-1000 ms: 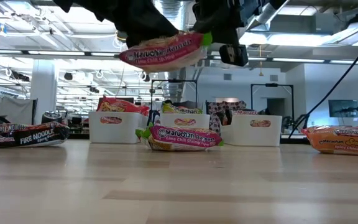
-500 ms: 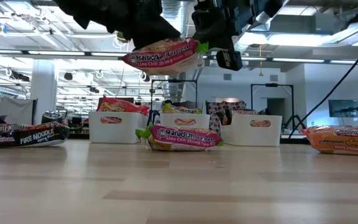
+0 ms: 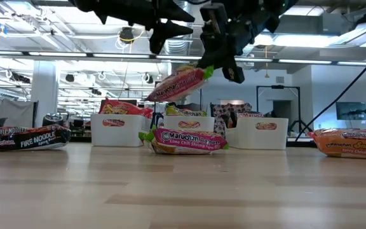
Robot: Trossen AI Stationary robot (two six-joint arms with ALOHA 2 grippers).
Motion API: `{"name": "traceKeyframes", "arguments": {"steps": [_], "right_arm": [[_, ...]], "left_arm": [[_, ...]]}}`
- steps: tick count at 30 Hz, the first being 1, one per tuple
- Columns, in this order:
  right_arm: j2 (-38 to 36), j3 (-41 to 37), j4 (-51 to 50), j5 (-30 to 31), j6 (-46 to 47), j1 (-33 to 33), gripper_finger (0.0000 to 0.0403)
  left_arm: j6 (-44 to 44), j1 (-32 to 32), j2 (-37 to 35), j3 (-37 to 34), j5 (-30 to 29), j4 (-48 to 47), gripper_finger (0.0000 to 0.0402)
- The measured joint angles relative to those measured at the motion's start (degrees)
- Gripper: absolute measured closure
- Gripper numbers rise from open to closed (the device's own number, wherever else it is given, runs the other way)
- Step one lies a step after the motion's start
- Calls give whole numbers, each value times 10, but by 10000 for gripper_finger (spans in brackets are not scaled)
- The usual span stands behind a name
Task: Sort Maruchan noodles
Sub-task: Put the bottom green noodle pack into the middle white bin
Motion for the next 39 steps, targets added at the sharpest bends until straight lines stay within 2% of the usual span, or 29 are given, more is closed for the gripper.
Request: {"name": "traceKeyframes", "arguments": {"steps": [8,10,15,21,27,33,36,39], "right_arm": [[0,0,3,-26,-131,-90,393],[0,0,3,-30,-197,-110,392],[0,0,1,-30,-435,-146,391],[0,0,-10,-29,-587,-173,391],[2,0,-6,-3,-743,-179,390],[39,8,2,20,-792,-173,390],[63,27,4,63,-791,-165,390],[81,54,-5,79,-771,-163,390]], "left_arm": [[33,48,0,28,0,-10,277],[34,55,0,28,0,-14,277],[34,66,0,28,-4,-28,277],[34,76,0,28,-4,-40,277],[34,82,0,28,-8,-40,277],[34,82,0,28,-20,-41,277],[48,82,0,28,-21,-49,277],[61,82,0,28,-23,-53,277]]}}
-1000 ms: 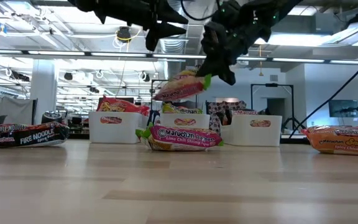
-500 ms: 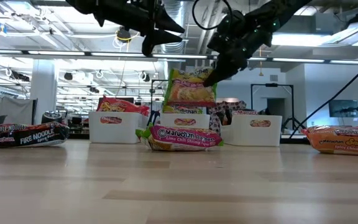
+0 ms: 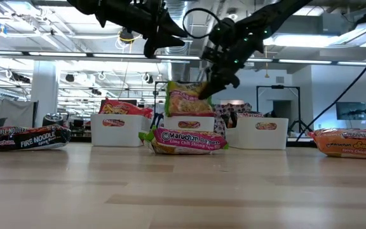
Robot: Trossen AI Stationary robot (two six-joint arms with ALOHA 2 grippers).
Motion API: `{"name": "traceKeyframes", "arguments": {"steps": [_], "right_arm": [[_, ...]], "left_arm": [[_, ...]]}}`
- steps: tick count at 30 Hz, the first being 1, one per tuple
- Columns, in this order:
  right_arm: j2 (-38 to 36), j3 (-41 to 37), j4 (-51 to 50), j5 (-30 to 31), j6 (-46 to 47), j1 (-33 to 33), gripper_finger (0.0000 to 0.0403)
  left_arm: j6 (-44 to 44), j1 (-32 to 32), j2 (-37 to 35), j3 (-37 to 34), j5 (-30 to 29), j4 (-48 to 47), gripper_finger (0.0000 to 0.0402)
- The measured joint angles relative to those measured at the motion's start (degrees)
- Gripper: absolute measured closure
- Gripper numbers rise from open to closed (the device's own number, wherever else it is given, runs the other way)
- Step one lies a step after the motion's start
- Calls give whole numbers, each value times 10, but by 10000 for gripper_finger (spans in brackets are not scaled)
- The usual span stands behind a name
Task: Sort Maruchan noodles
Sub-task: Put the bottom green noodle pack into the middle white bin
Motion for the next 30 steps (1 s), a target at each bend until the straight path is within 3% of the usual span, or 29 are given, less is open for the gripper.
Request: {"name": "traceKeyframes", "arguments": {"steps": [12,26,30], "right_arm": [[13,56,-106,46,9,0,390],[34,55,-82,49,87,28,371],[57,56,-95,102,99,36,353]], "left_arm": [[0,0,0,0,-3,-22,277],[18,0,0,0,-3,-46,277],[17,0,0,0,-2,-51,277]]}}
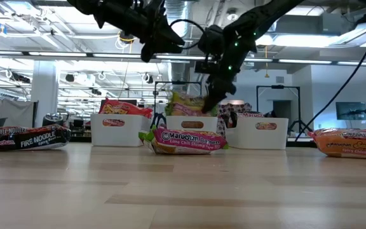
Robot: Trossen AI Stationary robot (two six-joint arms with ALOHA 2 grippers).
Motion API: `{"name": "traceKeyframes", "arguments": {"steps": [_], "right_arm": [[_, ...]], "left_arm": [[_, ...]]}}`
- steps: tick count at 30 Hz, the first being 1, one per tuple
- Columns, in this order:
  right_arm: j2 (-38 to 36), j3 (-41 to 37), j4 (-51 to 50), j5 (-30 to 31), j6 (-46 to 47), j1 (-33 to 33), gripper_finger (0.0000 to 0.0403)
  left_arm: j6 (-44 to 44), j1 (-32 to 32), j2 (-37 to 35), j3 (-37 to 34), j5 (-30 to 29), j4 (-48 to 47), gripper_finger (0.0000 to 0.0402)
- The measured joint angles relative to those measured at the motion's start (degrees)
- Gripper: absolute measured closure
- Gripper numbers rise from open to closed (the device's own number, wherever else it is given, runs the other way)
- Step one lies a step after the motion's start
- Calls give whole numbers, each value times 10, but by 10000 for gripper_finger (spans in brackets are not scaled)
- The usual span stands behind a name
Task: Sort Maruchan noodles
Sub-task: Put the bottom green noodle pack into the middle white bin, then put the orange noodle pack into the left white bin
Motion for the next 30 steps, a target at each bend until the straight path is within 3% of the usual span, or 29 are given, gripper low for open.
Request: {"name": "traceKeyframes", "arguments": {"steps": [4,11,22,30], "right_arm": [[6,-1,-5,39,37,7,334],[-2,4,-22,33,87,0,295],[-1,100,-180,32,107,-5,220],[-2,163,-349,30,163,-6,212]], "left_arm": [[0,0,0,0,1,-16,277],[0,0,0,0,1,-26,277],[27,1,0,0,-1,-36,277],[21,1,-39,-1,-1,-69,277]]}}
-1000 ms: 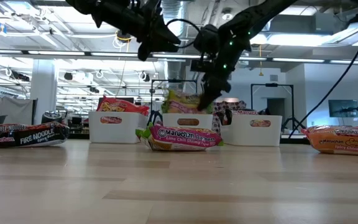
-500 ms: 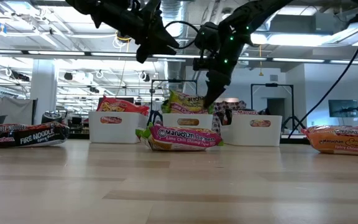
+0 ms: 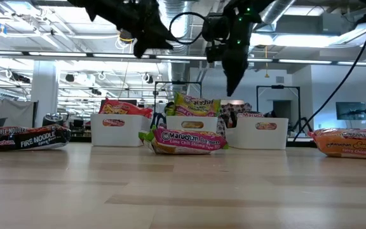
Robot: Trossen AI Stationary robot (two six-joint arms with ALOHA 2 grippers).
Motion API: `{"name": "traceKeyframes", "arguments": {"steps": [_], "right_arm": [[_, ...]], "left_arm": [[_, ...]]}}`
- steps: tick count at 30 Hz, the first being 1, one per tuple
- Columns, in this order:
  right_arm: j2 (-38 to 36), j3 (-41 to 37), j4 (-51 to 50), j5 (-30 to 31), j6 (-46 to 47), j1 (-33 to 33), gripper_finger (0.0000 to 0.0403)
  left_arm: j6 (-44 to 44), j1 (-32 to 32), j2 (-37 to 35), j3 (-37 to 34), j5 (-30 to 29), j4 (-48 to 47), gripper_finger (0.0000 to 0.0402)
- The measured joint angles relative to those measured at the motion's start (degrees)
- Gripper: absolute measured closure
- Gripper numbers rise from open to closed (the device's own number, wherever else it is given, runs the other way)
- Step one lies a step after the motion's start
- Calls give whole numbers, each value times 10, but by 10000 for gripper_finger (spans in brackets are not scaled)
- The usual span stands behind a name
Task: Sort Maruchan noodles
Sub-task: Put the orange noodle pack into the left white bin
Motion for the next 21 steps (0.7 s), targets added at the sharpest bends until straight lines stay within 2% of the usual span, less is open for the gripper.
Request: {"name": "traceKeyframes", "arguments": {"steps": [8,15,21], "right_arm": [[0,6,-173,-13,102,9,211],[0,6,-275,-19,176,32,211],[-27,-16,-274,-34,233,80,211]], "left_arm": [[1,0,-92,0,-34,-12,277],[22,0,-132,0,-74,-46,277],[24,0,-140,0,-77,-96,277]]}}
